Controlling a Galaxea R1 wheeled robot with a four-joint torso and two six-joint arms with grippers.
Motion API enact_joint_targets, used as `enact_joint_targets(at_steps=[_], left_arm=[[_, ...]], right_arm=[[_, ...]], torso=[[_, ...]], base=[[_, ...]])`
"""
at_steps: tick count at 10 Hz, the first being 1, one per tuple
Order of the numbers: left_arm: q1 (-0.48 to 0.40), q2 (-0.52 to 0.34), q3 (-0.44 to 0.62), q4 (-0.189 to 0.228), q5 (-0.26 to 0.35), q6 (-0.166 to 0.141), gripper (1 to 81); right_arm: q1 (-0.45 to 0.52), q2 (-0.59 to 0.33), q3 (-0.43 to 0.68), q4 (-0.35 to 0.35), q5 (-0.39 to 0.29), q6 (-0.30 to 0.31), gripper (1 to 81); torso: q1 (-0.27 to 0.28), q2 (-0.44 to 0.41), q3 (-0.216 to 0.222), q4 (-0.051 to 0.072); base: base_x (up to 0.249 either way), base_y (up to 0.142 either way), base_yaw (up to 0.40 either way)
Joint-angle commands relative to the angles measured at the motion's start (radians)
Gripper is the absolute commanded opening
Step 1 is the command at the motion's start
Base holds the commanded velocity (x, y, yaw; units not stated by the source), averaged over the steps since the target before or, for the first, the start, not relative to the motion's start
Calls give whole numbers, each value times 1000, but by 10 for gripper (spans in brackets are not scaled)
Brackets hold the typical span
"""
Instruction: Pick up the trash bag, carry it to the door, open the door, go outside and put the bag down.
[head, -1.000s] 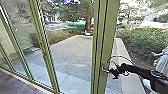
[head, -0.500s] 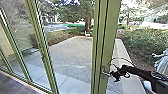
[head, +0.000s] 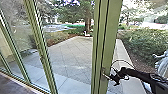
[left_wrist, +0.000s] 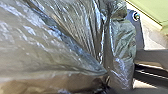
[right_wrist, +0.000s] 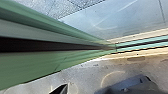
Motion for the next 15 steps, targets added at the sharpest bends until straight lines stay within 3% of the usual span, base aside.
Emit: enact_joint_targets(at_steps=[1,8,15], left_arm=[[-28,-4,6,-8,76,-2,10],[-23,-7,6,-9,76,-2,10],[-20,-7,6,-6,75,-2,10]], right_arm=[[135,26,-12,62,139,121,811],[43,64,-6,108,274,155,811],[37,58,-6,105,276,149,811]], torso=[[0,0,0,0],[-3,-1,1,0],[-2,-1,1,0]], base=[[0,0,0],[0,0,0],[23,0,0]])
